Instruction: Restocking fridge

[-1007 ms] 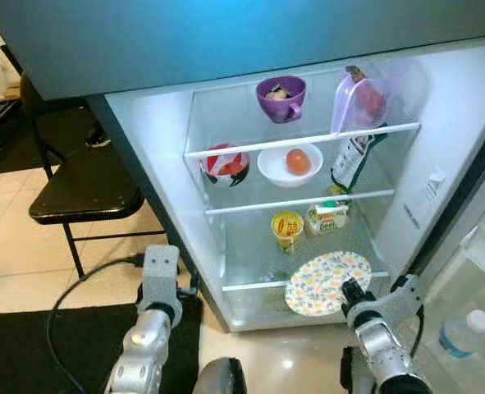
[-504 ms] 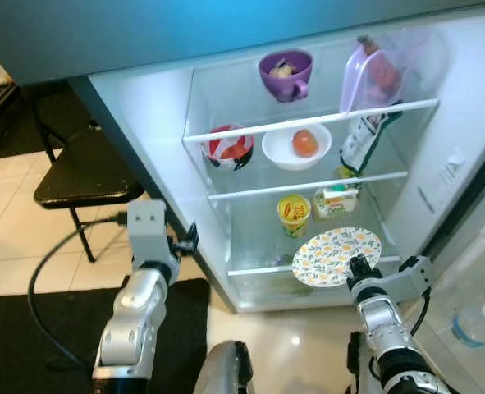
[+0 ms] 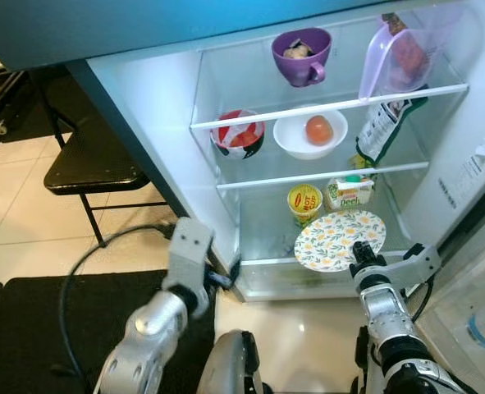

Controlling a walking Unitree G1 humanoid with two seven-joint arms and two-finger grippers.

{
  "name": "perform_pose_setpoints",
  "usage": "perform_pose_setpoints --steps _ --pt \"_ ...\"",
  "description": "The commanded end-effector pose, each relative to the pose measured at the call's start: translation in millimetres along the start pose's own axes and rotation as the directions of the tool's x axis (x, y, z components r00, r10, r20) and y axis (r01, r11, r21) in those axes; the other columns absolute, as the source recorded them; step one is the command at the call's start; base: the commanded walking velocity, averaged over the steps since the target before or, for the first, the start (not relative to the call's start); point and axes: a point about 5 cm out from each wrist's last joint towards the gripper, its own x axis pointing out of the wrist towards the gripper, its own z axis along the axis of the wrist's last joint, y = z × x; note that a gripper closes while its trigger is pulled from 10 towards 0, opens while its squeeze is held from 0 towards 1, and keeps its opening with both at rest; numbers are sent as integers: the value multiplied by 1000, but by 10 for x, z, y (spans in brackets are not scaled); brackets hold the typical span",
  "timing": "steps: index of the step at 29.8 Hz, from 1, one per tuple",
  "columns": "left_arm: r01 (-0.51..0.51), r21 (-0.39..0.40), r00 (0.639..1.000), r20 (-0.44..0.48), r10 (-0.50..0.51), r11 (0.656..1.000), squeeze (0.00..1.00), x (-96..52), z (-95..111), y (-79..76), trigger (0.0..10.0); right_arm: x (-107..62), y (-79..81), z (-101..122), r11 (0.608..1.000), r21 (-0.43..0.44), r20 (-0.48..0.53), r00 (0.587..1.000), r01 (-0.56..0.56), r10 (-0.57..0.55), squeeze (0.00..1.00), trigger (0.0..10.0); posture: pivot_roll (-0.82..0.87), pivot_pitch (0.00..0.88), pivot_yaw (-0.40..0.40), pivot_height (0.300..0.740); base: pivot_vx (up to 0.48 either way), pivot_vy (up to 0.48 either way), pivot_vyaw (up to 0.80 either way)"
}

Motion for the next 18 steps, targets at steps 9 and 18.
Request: perform_pose_setpoints --steps 9,18 --pt "-2 22 999 -53 3 1000 0 -28 -64 39 10000 -21 -60 -98 995 96 -35 999 7 -4 0 10000 125 315 183 598 0 0 0" --pt "16 28 1000 -12 -15 999 0 -127 187 56 10000 168 265 108 985 164 49 998 -43 36 0 10000 184 363 214 598 0 0 0"
